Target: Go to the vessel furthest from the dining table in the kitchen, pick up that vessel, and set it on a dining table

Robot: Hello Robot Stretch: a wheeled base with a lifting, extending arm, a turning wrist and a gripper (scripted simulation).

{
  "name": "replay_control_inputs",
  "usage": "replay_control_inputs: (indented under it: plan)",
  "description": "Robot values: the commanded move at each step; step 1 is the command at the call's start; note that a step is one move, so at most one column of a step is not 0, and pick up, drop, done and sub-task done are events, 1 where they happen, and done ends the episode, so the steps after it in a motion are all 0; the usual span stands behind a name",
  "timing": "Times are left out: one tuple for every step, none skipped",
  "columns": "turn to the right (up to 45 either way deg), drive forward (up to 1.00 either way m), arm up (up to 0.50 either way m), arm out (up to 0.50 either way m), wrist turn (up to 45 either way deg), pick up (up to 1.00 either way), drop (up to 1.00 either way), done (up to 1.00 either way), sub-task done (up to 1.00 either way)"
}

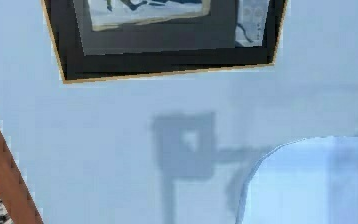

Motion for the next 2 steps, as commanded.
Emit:
replay_control_inputs:
  plan:
    - [0.0,0.00,0.00,-0.10,0.0,0.00,0.00,0.00,0.00]
    - [0.0,0.00,0.00,0.00,0.0,0.00,0.00,1.00,0.00]
